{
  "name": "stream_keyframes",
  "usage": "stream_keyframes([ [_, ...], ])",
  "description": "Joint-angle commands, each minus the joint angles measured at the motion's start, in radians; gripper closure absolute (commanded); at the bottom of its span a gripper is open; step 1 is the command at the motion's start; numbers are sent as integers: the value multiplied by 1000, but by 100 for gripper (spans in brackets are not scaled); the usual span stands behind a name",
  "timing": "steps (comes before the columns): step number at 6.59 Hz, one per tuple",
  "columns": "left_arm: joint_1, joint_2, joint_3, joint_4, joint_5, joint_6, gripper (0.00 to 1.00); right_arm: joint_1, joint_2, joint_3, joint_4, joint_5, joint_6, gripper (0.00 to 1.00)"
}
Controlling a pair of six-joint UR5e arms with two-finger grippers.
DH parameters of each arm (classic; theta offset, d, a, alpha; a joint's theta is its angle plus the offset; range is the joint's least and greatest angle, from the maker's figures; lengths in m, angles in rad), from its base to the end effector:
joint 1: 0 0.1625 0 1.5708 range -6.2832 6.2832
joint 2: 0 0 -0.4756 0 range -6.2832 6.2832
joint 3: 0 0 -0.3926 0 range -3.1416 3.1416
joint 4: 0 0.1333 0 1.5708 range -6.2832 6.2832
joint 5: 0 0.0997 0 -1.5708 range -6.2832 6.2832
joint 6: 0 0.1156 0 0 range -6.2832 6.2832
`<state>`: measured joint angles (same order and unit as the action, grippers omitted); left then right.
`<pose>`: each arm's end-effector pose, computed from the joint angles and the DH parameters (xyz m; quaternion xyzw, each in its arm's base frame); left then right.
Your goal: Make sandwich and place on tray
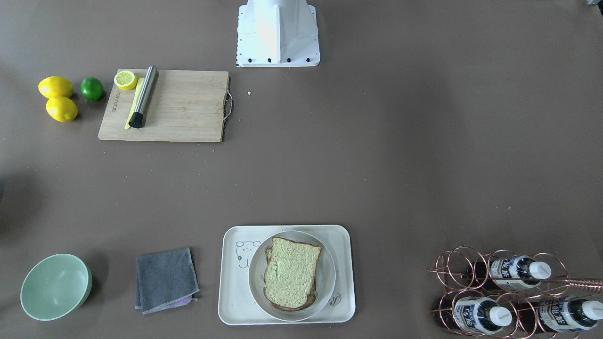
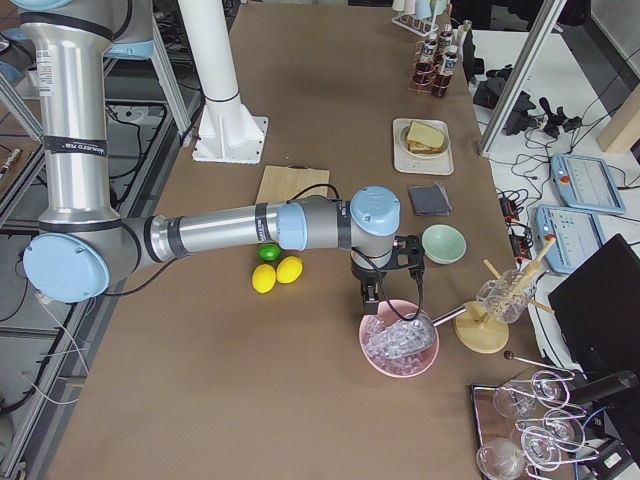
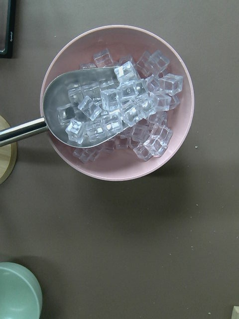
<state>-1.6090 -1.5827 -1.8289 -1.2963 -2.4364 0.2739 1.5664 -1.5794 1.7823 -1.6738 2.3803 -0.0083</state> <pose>-0.0637 -0.4813 0.6087 0.0632 0.4146 0.1058 0.9016 0.0475 -0.4878 0.6284 0.0467 -0.3932 -0.0255 0.9179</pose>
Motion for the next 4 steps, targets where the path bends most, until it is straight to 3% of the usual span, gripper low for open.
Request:
stream_keyframes([
  [1, 3, 22, -23, -52, -3, -82, 2, -22, 5, 5, 5, -10, -1, 0],
  [4, 1, 39, -8, -86, -10, -84, 2, -20, 7, -3, 6, 2, 5, 0],
])
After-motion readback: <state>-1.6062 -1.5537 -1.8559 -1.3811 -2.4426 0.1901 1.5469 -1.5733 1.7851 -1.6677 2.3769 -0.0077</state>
